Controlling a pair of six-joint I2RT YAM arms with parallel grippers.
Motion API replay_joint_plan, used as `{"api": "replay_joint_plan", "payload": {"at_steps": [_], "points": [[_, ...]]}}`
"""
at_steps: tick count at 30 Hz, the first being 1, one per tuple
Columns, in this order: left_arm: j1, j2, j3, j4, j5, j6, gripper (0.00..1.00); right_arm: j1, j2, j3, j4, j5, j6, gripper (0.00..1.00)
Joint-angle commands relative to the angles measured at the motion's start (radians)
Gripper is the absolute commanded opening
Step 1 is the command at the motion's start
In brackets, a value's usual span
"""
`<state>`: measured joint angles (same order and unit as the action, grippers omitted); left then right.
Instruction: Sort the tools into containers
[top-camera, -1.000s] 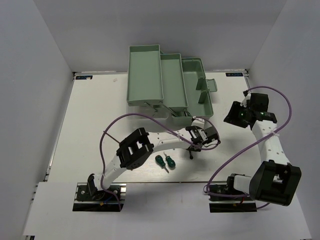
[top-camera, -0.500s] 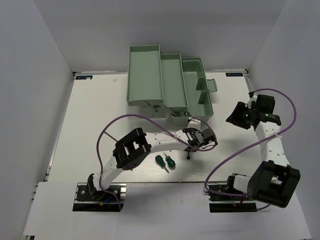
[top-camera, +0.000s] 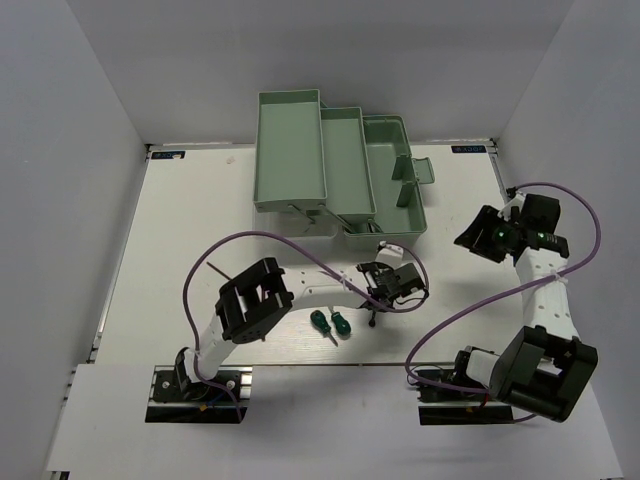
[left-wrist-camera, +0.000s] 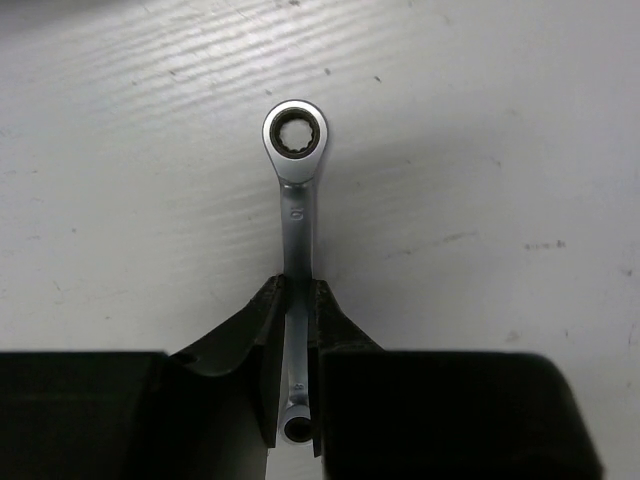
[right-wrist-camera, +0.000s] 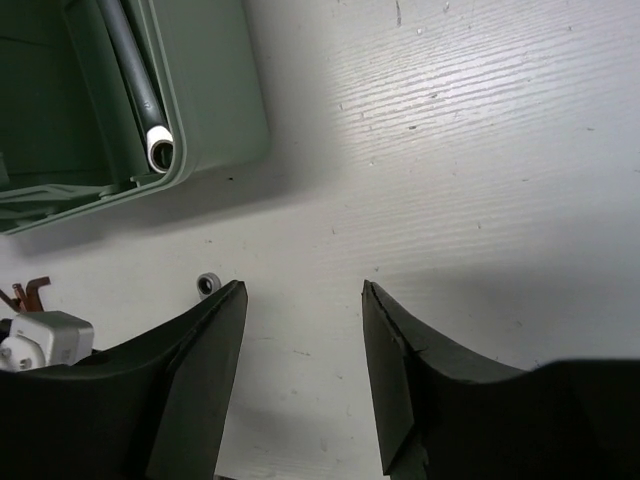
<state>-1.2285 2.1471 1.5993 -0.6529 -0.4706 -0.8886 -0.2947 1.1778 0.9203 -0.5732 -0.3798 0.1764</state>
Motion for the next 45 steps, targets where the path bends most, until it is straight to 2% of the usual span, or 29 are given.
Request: {"api": "replay_joint_plan", "payload": {"at_steps": [1,3,4,5,8,17,24,32,38,45], "points": [[-0.017,-0.076,0.020,-0.001,0.061,0.092,0.00,-0.018,-0.020,-0.009,0.006,-0.050,-0.006,0.56],[-0.017,-0.104,0.036,-0.001,0.085,0.117,0.00,-0.024,-0.023,-0.009,0.001,-0.062,-0.012,0.55],[-0.017,-0.104,0.054,0.010,0.086,0.140,0.00,-0.032,-0.029,-0.011,0.001,-0.065,-0.024,0.47],[-0.017,-0.104,0.063,0.010,0.099,0.149,0.00,-0.032,-0.029,-0.011,0.001,-0.067,-0.026,0.38],[-0.017,-0.127,0.097,0.010,0.109,0.175,0.00,-0.043,-0.044,-0.011,-0.002,-0.076,-0.040,0.00],[-0.008,-0.148,0.206,-0.008,0.066,0.232,0.00,-0.084,-0.128,-0.032,0.035,-0.122,-0.086,0.00],[0.011,-0.135,0.410,-0.017,0.015,0.336,0.00,-0.109,-0.173,-0.058,0.056,-0.162,-0.083,0.00],[0.132,-0.026,0.623,-0.017,-0.069,0.418,0.00,-0.136,-0.182,-0.063,0.055,-0.211,-0.083,0.00],[0.225,0.060,0.666,0.093,-0.080,0.494,0.00,-0.153,-0.176,-0.069,0.053,-0.246,-0.081,0.00],[0.279,0.146,0.702,0.214,-0.054,0.557,0.00,-0.161,-0.165,-0.078,0.058,-0.290,-0.081,0.00]]}}
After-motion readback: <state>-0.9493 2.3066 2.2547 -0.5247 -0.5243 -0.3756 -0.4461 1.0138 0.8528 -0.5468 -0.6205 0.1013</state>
